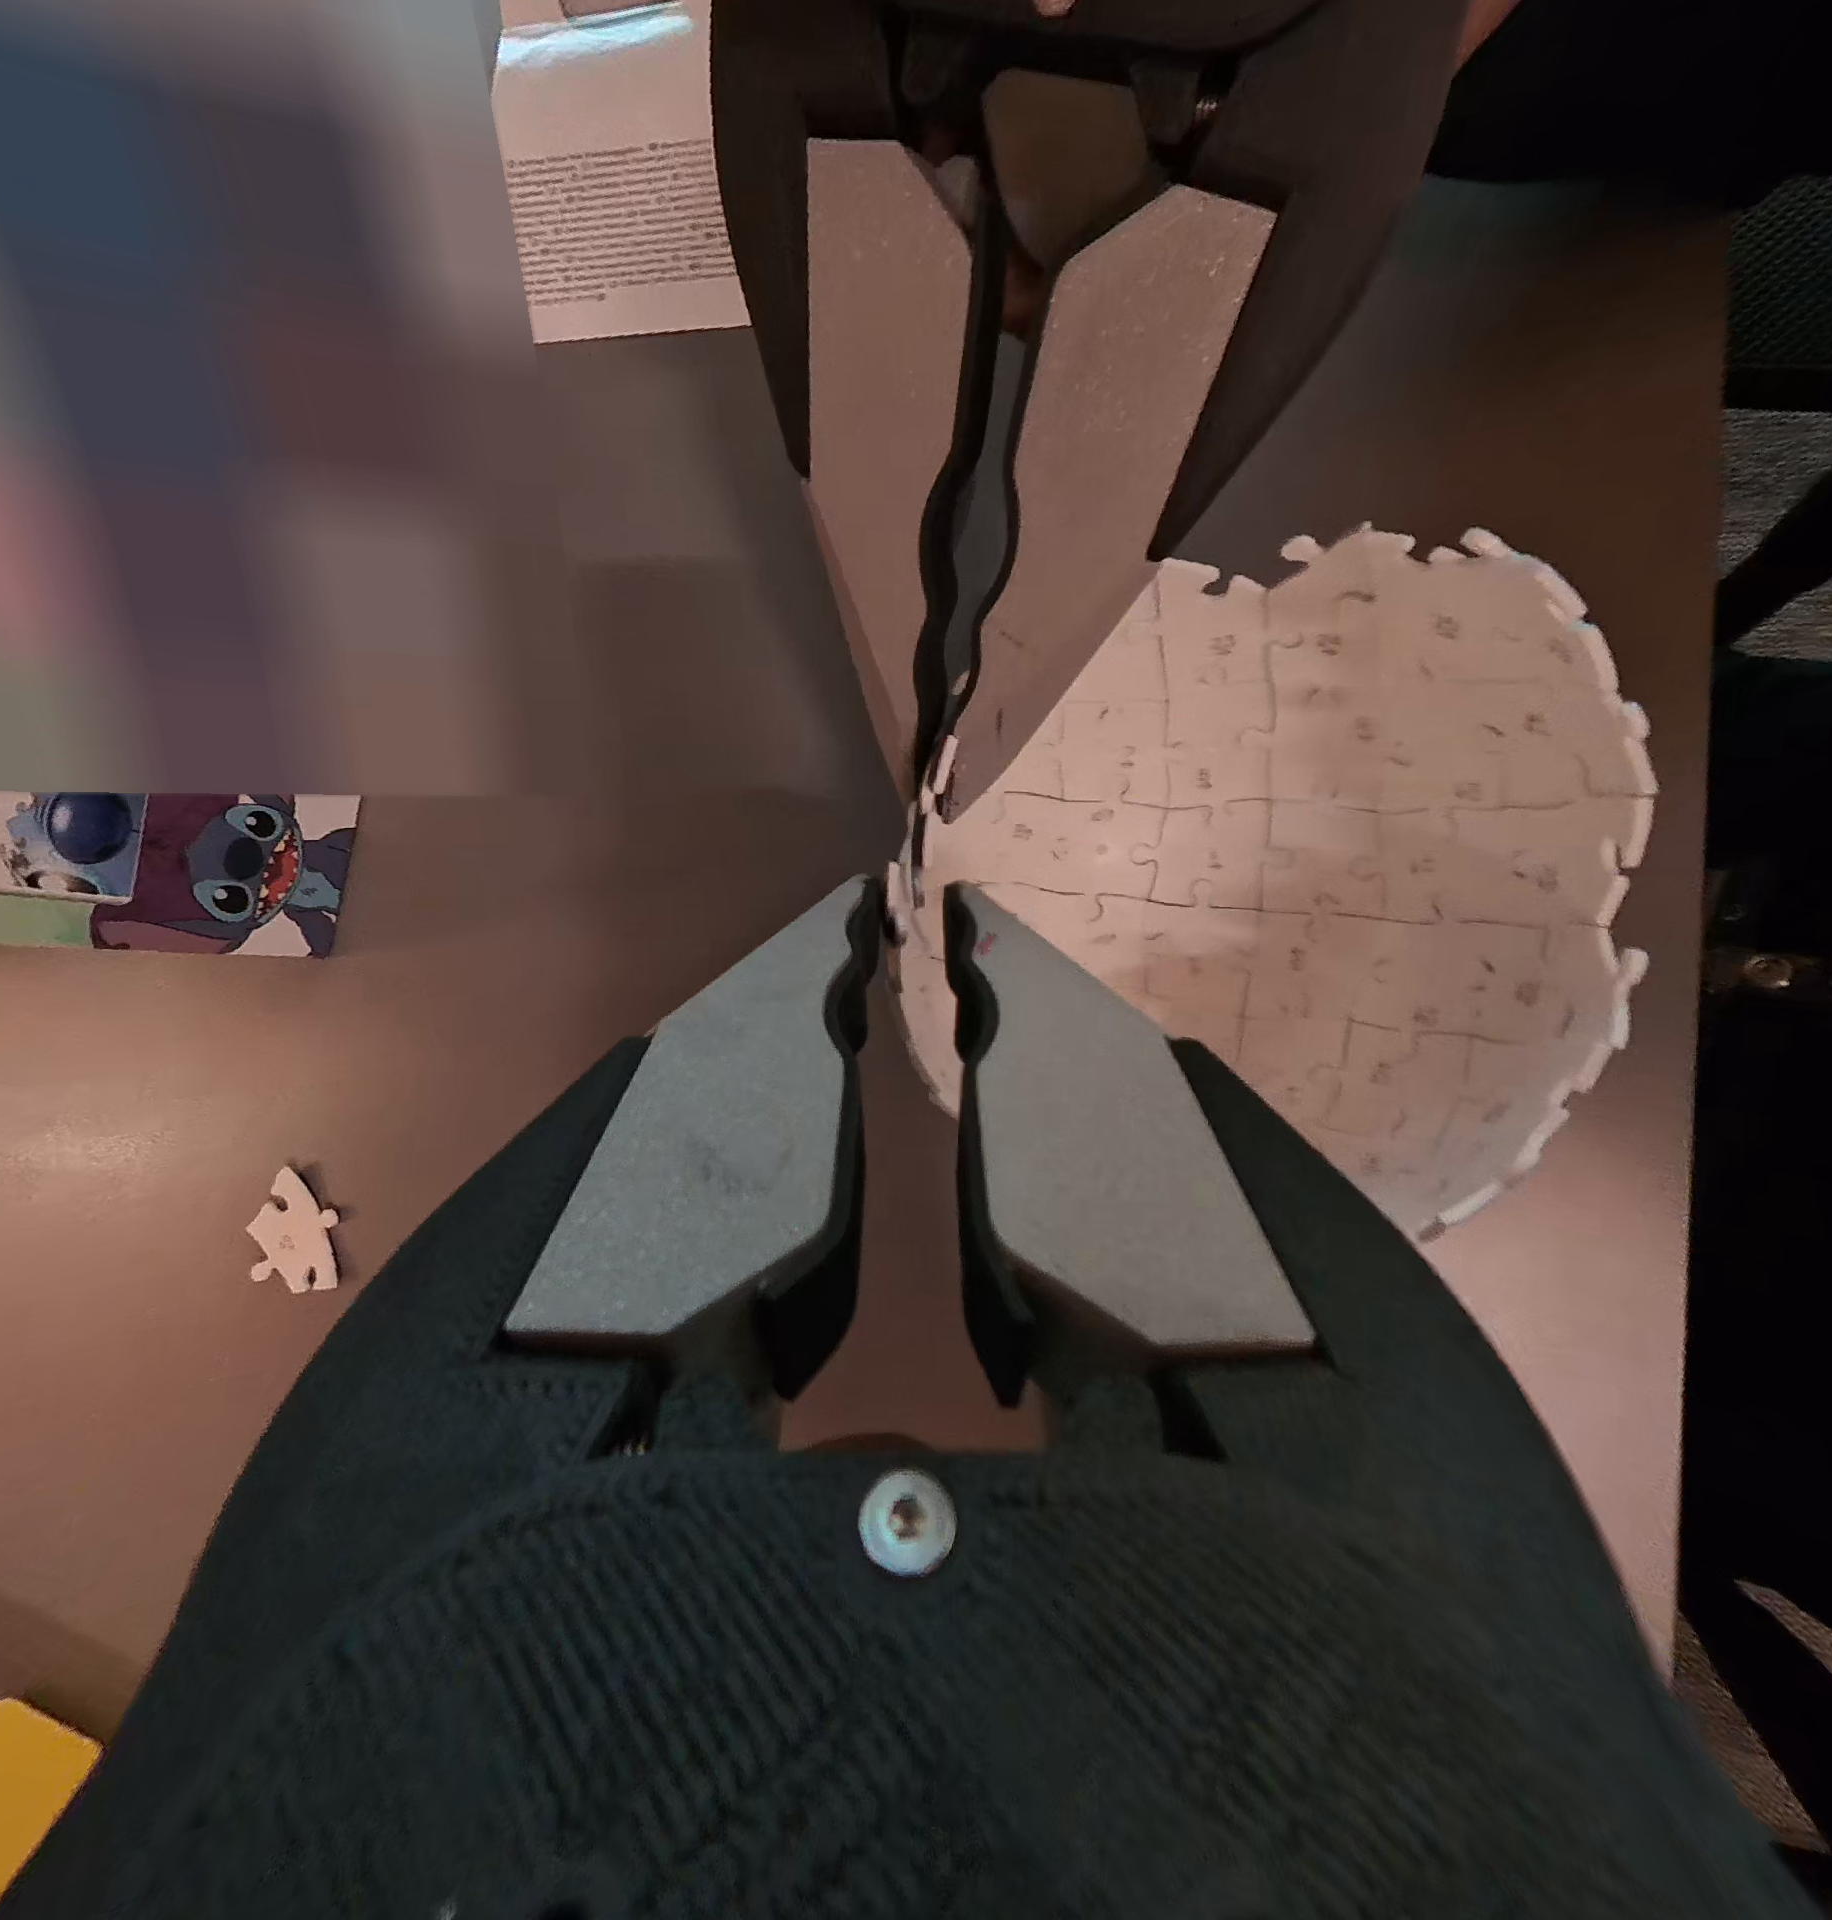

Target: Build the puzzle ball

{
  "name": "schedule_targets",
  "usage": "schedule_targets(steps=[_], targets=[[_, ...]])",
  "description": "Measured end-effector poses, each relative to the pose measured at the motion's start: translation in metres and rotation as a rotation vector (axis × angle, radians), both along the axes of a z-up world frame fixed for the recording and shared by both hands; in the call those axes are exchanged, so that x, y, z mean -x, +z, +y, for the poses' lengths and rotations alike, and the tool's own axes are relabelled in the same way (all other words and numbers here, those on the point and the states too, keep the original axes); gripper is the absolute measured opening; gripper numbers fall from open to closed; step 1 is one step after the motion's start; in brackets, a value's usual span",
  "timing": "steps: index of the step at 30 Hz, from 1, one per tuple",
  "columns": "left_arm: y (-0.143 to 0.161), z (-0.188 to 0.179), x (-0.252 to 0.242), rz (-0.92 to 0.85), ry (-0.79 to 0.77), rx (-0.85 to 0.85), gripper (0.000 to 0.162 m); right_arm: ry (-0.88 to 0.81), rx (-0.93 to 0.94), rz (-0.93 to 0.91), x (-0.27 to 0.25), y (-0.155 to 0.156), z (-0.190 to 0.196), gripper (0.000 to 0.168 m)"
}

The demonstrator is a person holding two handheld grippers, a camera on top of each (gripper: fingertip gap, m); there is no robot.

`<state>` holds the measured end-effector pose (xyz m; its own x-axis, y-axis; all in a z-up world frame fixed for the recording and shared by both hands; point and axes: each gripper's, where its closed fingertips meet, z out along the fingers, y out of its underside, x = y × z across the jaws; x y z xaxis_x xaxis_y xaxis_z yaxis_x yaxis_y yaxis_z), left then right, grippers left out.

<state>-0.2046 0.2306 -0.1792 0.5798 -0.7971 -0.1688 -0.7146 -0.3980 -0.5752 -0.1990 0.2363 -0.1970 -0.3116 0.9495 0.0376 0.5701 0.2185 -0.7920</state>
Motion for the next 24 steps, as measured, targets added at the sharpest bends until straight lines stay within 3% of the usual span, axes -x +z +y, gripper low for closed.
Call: schedule_targets(steps=[1, 16, 20, 24], targets=[[0.0007, 0.0019, 0.0009, 0.006, 0.007, -0.013, 0.005, -0.003, 0.007, 0.0, 0.0, 0.0001, 0.0001, 0.0], [0.0014, 0.0054, 0.0013, -0.011, 0.029, -0.015, 0.003, -0.042, 0.081, 0.009, -0.0003, 0.0012, 0.0019, 0.0], [0.0012, 0.0057, 0.0015, -0.012, 0.034, -0.012, 0.002, -0.063, 0.019, 0.019, 0.0009, 0.0019, 0.0083, 0.014], [0.002, 0.0044, 0.0009, -0.015, 0.028, -0.012, 0.002, -0.03, 0.008, 0.051, 0.0023, 0.0071, 0.0046, 0.014]])
